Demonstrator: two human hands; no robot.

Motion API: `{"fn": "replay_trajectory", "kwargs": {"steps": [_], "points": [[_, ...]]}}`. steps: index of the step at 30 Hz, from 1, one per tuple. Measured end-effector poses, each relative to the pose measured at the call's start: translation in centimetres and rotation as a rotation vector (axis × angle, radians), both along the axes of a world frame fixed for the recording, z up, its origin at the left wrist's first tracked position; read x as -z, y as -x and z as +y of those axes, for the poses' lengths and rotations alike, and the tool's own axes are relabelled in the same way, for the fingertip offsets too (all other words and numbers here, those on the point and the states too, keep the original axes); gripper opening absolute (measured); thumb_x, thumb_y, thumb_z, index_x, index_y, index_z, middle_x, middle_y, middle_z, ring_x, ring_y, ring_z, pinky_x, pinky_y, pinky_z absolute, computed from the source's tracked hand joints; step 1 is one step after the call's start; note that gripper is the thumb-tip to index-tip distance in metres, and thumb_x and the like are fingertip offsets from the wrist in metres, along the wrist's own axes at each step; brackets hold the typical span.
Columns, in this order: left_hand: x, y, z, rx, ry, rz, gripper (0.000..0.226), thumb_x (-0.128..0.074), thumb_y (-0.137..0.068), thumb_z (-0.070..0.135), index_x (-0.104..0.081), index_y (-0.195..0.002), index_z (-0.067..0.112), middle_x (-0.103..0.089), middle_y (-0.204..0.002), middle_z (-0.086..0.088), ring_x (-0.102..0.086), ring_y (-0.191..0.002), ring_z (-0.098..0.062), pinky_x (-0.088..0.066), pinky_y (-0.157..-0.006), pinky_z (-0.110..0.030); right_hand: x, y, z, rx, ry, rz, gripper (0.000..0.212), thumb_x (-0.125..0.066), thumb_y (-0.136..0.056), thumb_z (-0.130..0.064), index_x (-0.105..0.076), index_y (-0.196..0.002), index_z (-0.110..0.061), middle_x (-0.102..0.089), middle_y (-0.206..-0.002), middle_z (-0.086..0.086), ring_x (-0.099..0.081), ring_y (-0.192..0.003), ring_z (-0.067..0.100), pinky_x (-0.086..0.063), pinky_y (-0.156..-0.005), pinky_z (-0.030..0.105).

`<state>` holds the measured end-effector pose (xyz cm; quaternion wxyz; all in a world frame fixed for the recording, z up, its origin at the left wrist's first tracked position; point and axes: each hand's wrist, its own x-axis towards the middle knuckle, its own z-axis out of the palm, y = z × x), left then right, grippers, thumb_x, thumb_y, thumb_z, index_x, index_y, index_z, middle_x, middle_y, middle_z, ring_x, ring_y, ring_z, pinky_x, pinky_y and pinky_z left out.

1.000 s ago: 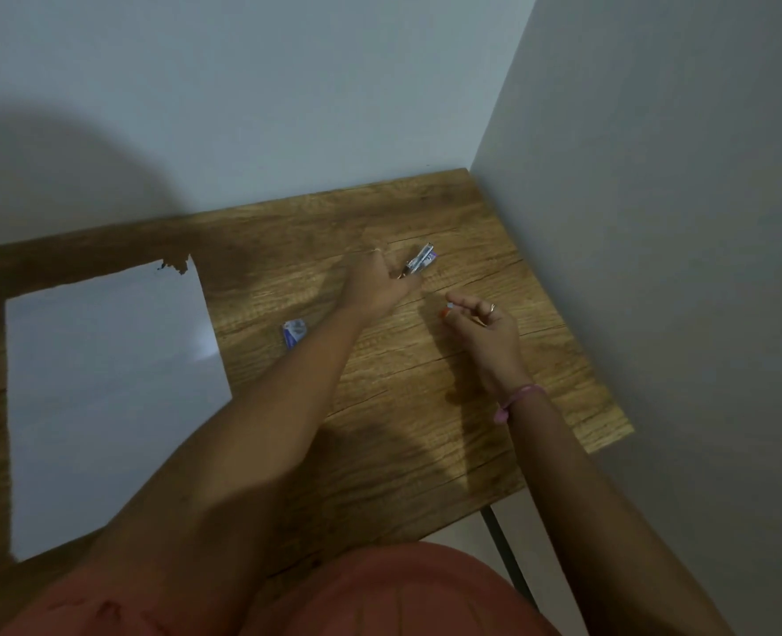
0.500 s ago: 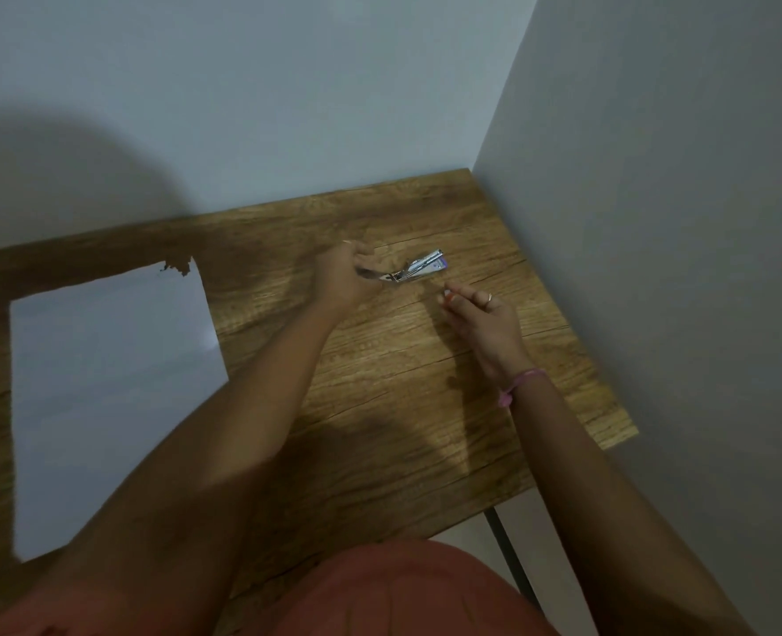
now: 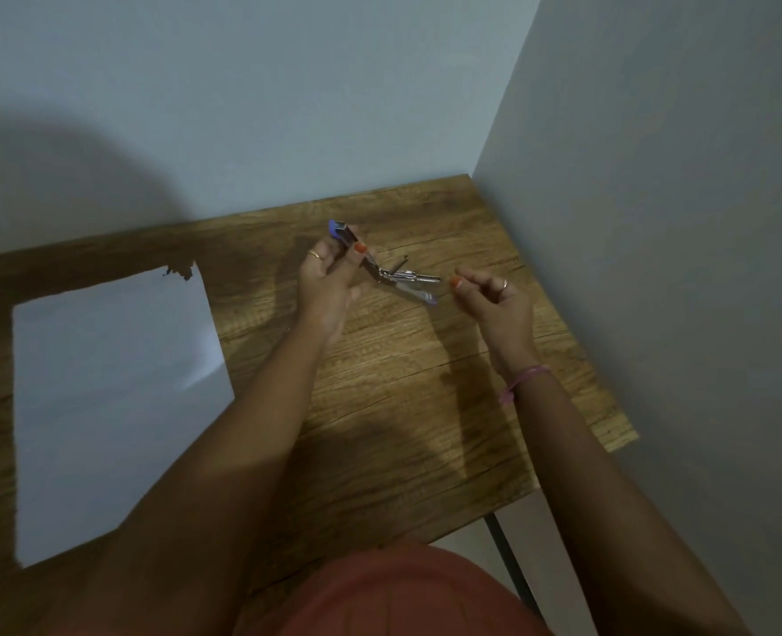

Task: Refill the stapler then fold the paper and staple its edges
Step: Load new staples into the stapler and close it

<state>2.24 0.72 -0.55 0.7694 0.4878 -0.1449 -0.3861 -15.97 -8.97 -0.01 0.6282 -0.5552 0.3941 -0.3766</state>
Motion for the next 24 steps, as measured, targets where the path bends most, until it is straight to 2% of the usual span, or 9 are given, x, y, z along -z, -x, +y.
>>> {"fn": "replay_trajectory", "kwargs": {"steps": [4, 7, 9, 12, 15, 17, 20, 24], "points": [[-2.4, 0.7, 1.3, 0.028, 0.116, 0.028, 0.013, -0.052, -0.099, 0.015, -0.061, -0.108, 0.019, -0.071, -0.095, 0.007, -0.067, -0.091, -0.006, -0.058, -0.075, -0.047, -3.1, -0.5, 0.7, -0.041, 0.260, 0.080, 0.017, -0.073, -0.083, -0.010, -0.072, -0.096, -0.021, -0.074, -0.092, -0.006, -0.069, -0.092, 0.008, -0.052, -0.080, 0.020], [-4.4, 1.2, 2.3, 0.044, 0.204, 0.039, 0.021, -0.045, -0.102, 0.019, -0.063, -0.112, 0.025, -0.071, -0.094, 0.007, -0.064, -0.088, -0.005, -0.051, -0.088, -0.060, -5.6, -1.0, 2.3, -0.105, 0.345, 0.060, 0.021, -0.073, -0.083, -0.010, -0.071, -0.095, -0.026, -0.074, -0.087, -0.014, -0.069, -0.091, 0.005, -0.052, -0.080, 0.019], [-5.9, 1.5, 3.0, 0.053, 0.266, 0.030, 0.024, -0.042, -0.103, 0.022, -0.062, -0.115, 0.027, -0.068, -0.088, 0.008, -0.061, -0.084, -0.004, -0.047, -0.093, -0.062, -7.0, -1.1, 3.5, -0.134, 0.413, 0.094, 0.020, -0.074, -0.082, -0.013, -0.071, -0.094, -0.030, -0.074, -0.088, -0.013, -0.069, -0.091, 0.006, -0.053, -0.082, 0.023], [-7.9, 2.0, 4.2, 0.065, 0.343, -0.012, 0.026, -0.041, -0.103, 0.024, -0.060, -0.119, 0.027, -0.062, -0.085, 0.009, -0.058, -0.082, -0.004, -0.049, -0.093, -0.057, -8.7, -1.0, 5.7, -0.167, 0.482, 0.132, 0.022, -0.074, -0.082, -0.014, -0.071, -0.090, -0.034, -0.073, -0.090, -0.010, -0.070, -0.090, 0.010, -0.054, -0.085, 0.030], [-9.3, 2.2, 5.1, 0.073, 0.388, -0.052, 0.026, -0.041, -0.101, 0.025, -0.057, -0.122, 0.026, -0.061, -0.087, 0.008, -0.056, -0.082, -0.006, -0.048, -0.092, -0.053, -9.9, -1.0, 7.4, -0.198, 0.483, 0.118, 0.023, -0.074, -0.081, -0.009, -0.070, -0.088, -0.031, -0.072, -0.092, -0.008, -0.069, -0.087, 0.007, -0.055, -0.083, 0.027], [-10.0, 2.3, 5.7, 0.073, 0.406, -0.074, 0.027, -0.041, -0.101, 0.024, -0.056, -0.124, 0.025, -0.060, -0.090, 0.007, -0.055, -0.082, -0.006, -0.049, -0.089, -0.048, -10.4, -1.1, 8.3, -0.195, 0.485, 0.134, 0.018, -0.073, -0.082, -0.009, -0.071, -0.092, -0.024, -0.072, -0.095, 0.001, -0.069, -0.087, 0.010, -0.055, -0.081, 0.026], [-10.6, 2.6, 6.5, 0.084, 0.430, -0.094, 0.028, -0.042, -0.100, 0.023, -0.057, -0.124, 0.024, -0.058, -0.092, 0.005, -0.054, -0.084, -0.007, -0.050, -0.086, -0.042, -10.7, -1.5, 9.4, -0.190, 0.526, 0.202, 0.016, -0.072, -0.084, -0.011, -0.072, -0.098, -0.017, -0.073, -0.094, 0.001, -0.068, -0.085, 0.009, -0.053, -0.078, 0.020], [-11.2, 3.0, 7.2, 0.087, 0.439, -0.109, 0.028, -0.041, -0.100, 0.022, -0.058, -0.123, 0.025, -0.058, -0.093, 0.005, -0.055, -0.084, -0.006, -0.050, -0.086, -0.041, -11.2, -1.7, 10.4, -0.187, 0.546, 0.231, 0.016, -0.070, -0.085, -0.011, -0.072, -0.099, -0.015, -0.072, -0.097, 0.003, -0.068, -0.088, 0.011, -0.056, -0.081, 0.030]]}}
